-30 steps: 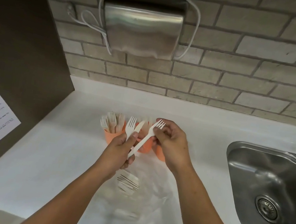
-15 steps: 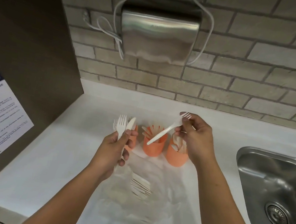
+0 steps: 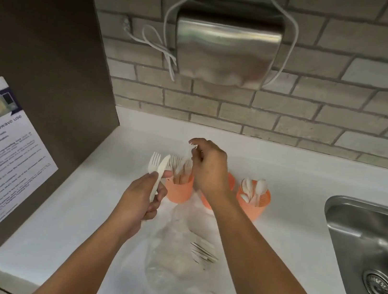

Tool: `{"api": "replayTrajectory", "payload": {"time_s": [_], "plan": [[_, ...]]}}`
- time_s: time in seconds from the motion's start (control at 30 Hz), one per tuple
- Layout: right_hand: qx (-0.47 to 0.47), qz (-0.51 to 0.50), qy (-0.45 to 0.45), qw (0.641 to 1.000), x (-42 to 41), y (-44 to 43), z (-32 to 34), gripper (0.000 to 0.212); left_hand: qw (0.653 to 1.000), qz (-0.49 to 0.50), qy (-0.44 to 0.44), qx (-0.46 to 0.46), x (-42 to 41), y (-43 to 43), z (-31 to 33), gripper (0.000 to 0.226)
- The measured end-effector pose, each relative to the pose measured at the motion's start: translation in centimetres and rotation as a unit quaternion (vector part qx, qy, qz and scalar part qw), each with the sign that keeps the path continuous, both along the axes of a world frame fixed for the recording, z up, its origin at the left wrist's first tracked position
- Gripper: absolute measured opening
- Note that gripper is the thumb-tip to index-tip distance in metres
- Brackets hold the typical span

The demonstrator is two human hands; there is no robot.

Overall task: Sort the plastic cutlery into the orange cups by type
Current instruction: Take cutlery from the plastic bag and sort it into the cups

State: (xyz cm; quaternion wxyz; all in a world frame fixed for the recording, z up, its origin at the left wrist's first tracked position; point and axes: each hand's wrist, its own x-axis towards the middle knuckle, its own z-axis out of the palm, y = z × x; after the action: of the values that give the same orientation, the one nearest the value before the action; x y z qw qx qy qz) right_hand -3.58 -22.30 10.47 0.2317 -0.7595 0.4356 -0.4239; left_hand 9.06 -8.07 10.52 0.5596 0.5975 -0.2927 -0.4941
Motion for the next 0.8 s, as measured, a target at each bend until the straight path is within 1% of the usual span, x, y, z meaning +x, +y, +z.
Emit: {"api": "replayTrajectory", "payload": {"time_s": [0.03,0.07,0.1,0.13,0.17,0.2,0.23,0.27,0.3,0.33,0.37,0.4,0.43,0.47,0.5,0.57,0.67,0.73,0.8], "plan": [[-0.014,0.005,0.038,0.999,0.5,0.0,-0.5,0.030,1.000,-0.007,-0.015,-0.003,0.2,0.0,0.1,0.040],[-0.023,0.015,0.105,0.994,1.0,0.0,-0.8,0.031,1.000,-0.014,-0.026,-0.006,0.4,0.1,0.1,0.038],[-0.047,0.026,0.211,0.976,1.4,0.1,-1.0,0.032,0.999,-0.021,-0.034,-0.010,0.5,0.1,0.2,0.037],[-0.079,0.031,0.331,0.940,1.7,0.3,-1.2,0.030,0.999,-0.027,-0.041,-0.013,0.7,0.1,0.2,0.037],[-0.106,0.033,0.418,0.902,1.9,0.3,-1.4,0.028,0.998,-0.031,-0.048,-0.015,0.9,0.0,0.3,0.037],[-0.121,0.032,0.449,0.885,1.9,0.4,-1.4,0.028,0.998,-0.034,-0.054,-0.018,1.2,0.0,0.3,0.037],[-0.128,0.026,0.434,0.891,1.9,0.5,-1.5,0.031,0.997,-0.036,-0.059,-0.019,1.4,0.0,0.3,0.037],[-0.114,0.024,0.369,0.922,1.9,0.5,-1.6,0.035,0.997,-0.039,-0.065,-0.019,1.7,0.0,0.3,0.038],[-0.082,0.026,0.267,0.960,1.9,0.7,-1.2,0.038,0.996,-0.042,-0.072,-0.018,2.0,0.0,0.3,0.038],[-0.016,0.037,0.147,0.988,1.9,0.9,-0.6,0.037,0.995,-0.047,-0.081,-0.017,2.1,-0.1,0.3,0.038],[0.083,0.060,0.030,0.994,1.9,1.3,0.4,0.035,0.994,-0.053,-0.089,-0.017,2.2,-0.2,0.3,0.038],[0.181,0.093,-0.051,0.978,1.9,1.7,1.4,0.033,0.993,-0.061,-0.097,-0.019,2.3,-0.3,0.3,0.038],[0.253,0.128,-0.087,0.955,1.9,2.0,2.4,0.029,0.992,-0.071,-0.104,-0.023,2.2,-0.4,0.3,0.038],[0.284,0.162,-0.089,0.941,1.8,2.4,3.1,0.026,0.990,-0.082,-0.110,-0.028,2.1,-0.6,0.3,0.038],[0.294,0.186,-0.087,0.934,1.7,2.7,3.4,0.022,0.988,-0.093,-0.117,-0.033,2.0,-0.8,0.4,0.037],[0.304,0.201,-0.105,0.925,1.2,2.9,3.6,0.018,0.985,-0.107,-0.130,-0.038,1.8,-1.2,0.5,0.035],[0.307,0.159,-0.178,0.922,0.8,2.6,3.9,0.022,0.982,-0.114,-0.145,-0.031,1.7,-1.6,0.4,0.032],[0.281,0.086,-0.251,0.922,0.5,1.9,4.0,0.021,0.977,-0.126,-0.169,-0.027,2.0,-1.6,0.1,0.030],[0.247,0.021,-0.299,0.921,-0.2,0.9,4.1,0.021,0.976,-0.127,-0.178,-0.021,2.2,-1.6,-0.2,0.028]]}}
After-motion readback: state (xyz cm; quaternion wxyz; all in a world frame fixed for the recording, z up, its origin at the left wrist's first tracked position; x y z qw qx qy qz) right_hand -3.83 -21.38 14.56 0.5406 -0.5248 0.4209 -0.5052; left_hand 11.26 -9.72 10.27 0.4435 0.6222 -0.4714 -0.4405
